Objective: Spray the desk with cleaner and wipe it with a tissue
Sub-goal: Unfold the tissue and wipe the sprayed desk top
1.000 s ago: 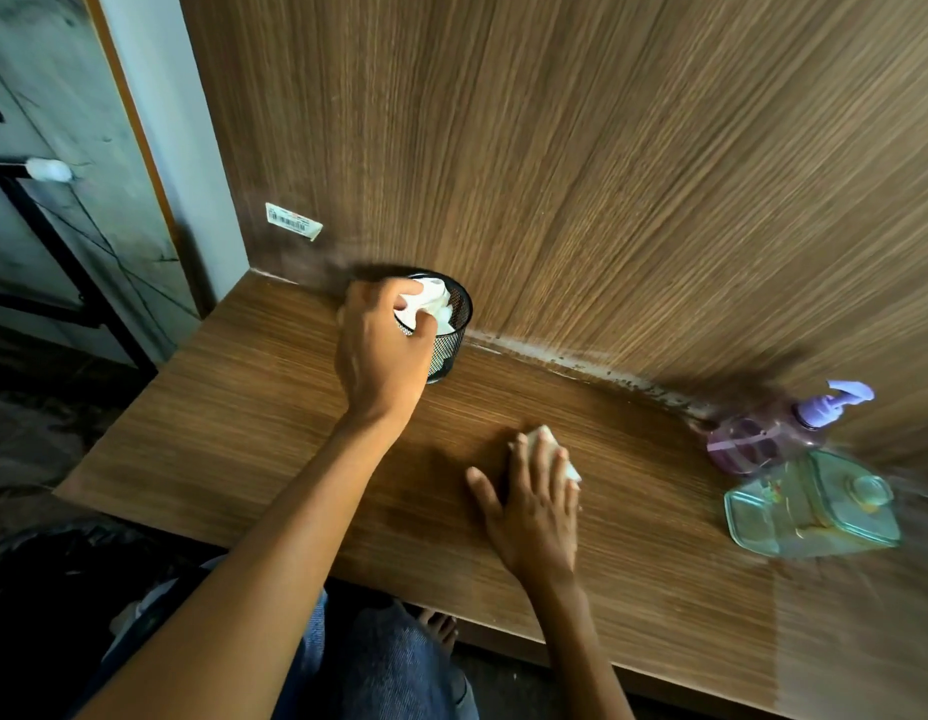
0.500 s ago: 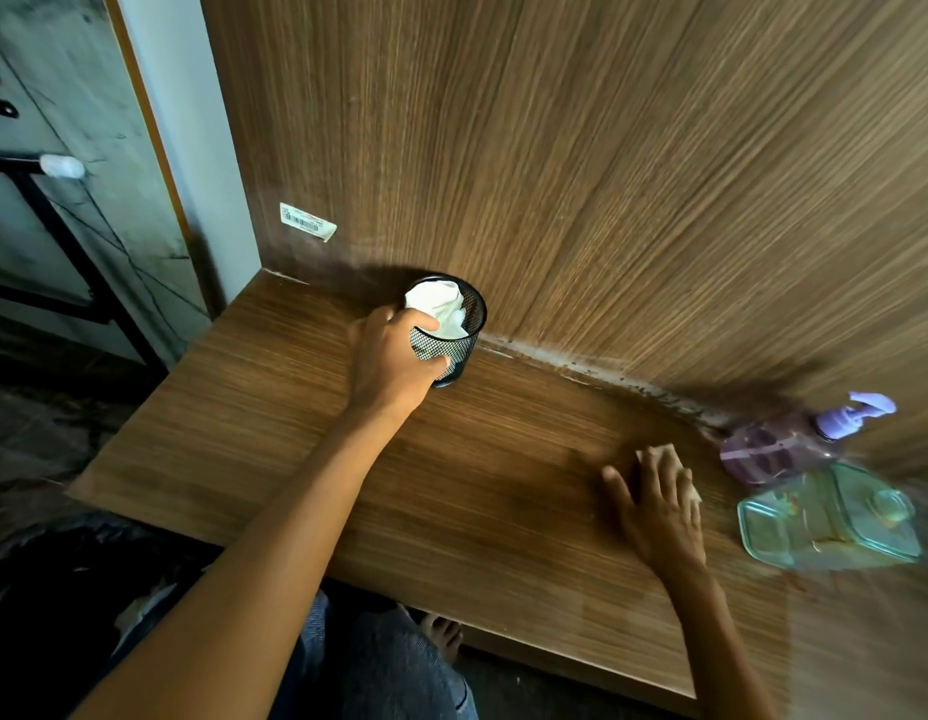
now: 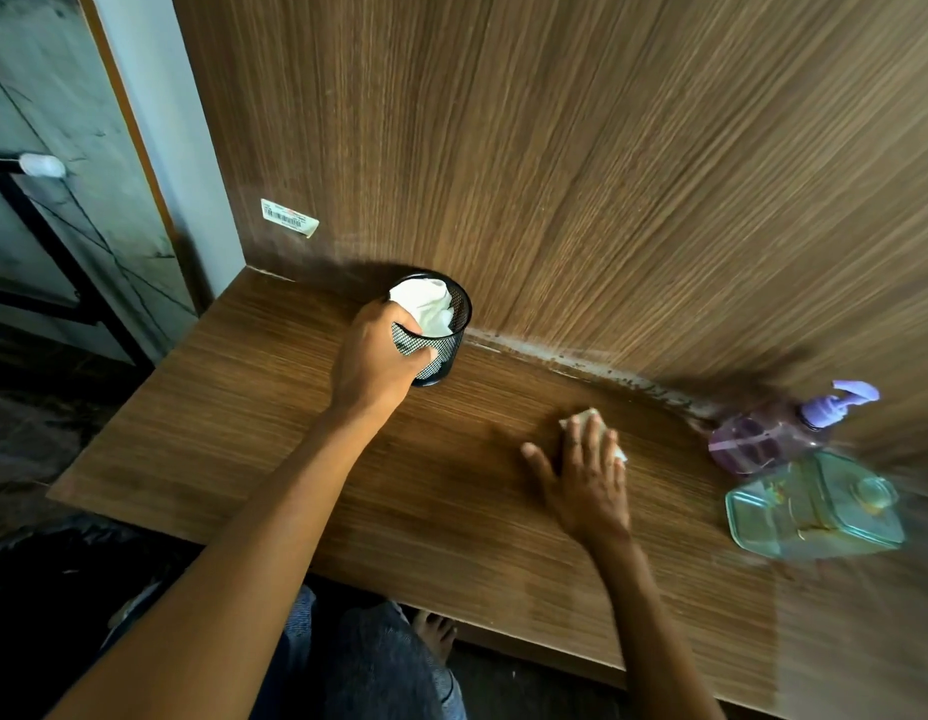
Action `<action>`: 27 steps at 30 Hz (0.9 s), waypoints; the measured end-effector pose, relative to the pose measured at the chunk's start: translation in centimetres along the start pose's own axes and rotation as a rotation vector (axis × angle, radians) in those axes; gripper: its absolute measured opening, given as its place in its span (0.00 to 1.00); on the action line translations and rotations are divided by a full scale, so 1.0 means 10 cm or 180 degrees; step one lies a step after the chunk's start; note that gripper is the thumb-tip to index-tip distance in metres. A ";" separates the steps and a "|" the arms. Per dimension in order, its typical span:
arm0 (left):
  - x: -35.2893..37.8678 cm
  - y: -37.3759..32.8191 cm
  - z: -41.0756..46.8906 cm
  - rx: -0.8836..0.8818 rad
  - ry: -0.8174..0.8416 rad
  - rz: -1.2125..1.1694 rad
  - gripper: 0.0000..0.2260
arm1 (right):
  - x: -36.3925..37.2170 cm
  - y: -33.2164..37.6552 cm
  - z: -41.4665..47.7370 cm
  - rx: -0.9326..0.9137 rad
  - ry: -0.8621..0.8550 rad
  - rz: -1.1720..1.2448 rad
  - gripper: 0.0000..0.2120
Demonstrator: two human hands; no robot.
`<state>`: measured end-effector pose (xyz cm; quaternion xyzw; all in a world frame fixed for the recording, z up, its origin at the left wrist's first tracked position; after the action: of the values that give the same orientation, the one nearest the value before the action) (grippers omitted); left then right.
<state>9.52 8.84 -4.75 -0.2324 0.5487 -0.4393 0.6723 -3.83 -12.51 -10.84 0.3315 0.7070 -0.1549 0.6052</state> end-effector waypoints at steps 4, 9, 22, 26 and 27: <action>0.00 0.02 -0.01 -0.0043 -0.0027 -0.0091 0.12 | -0.15 -0.78 -0.26 0.0401 0.0057 0.0087 0.42; -0.04 0.01 0.00 0.0005 -0.0057 -0.0070 0.10 | 0.31 -0.99 -1.04 0.0556 0.0204 -0.0196 0.44; -0.13 -0.07 0.00 0.0115 -0.0144 -0.0165 0.11 | 0.15 0.02 -0.52 -0.0165 0.0028 -0.0101 0.46; -0.12 -0.08 0.02 0.0116 -0.0060 -0.0402 0.11 | 0.18 -0.23 -0.82 0.0046 0.0488 0.0040 0.48; -0.12 -0.09 0.02 0.0127 -0.0042 -0.0449 0.11 | 0.24 -0.19 -0.97 -0.0075 0.0479 -0.0058 0.52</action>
<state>9.37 9.38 -3.34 -0.2599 0.5177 -0.4949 0.6477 -12.45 -7.22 -11.37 0.3287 0.7553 -0.1267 0.5527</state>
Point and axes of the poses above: each hand's wrist, its own z-axis towards the middle knuckle, its own x-axis out of the palm, y = z × x, the point moved 4 cm from there along z, towards the middle knuckle, and after that the axes turned 13 degrees about x, right-handed, at the moved point
